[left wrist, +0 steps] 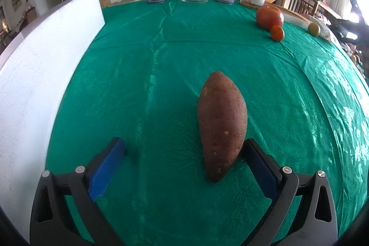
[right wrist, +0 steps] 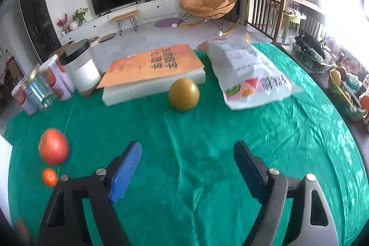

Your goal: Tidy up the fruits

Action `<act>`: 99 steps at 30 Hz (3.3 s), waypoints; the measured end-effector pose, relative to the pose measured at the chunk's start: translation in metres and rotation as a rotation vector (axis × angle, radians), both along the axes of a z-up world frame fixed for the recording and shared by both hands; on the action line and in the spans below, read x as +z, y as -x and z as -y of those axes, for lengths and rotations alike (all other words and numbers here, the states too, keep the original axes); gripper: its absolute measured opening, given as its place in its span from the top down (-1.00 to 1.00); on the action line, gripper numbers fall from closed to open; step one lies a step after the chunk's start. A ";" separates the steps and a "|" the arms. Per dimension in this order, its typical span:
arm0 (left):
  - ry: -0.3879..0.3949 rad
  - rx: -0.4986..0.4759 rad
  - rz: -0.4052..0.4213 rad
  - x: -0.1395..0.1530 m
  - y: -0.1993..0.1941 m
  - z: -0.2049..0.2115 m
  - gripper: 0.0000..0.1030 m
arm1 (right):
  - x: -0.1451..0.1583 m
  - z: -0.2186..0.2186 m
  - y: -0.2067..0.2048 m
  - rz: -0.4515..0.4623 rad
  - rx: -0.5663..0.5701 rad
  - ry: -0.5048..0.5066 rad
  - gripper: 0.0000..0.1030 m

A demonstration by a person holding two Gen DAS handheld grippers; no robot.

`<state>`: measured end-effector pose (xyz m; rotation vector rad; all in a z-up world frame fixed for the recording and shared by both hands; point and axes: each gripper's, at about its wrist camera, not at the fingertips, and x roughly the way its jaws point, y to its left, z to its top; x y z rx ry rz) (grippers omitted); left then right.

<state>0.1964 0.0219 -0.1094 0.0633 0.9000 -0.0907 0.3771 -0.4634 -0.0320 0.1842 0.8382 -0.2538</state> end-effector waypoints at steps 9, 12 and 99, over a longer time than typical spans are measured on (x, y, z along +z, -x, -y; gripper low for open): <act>0.002 0.000 0.002 -0.001 0.000 -0.001 -0.99 | -0.034 0.020 -0.095 -0.073 -0.035 0.003 -0.42; 0.003 0.000 0.003 -0.001 0.000 -0.001 -0.99 | -0.044 0.026 -0.111 -0.081 -0.042 -0.005 -0.38; 0.014 0.019 0.005 -0.009 0.049 -0.010 -0.99 | -0.075 -0.245 0.272 -0.076 0.341 0.062 -1.00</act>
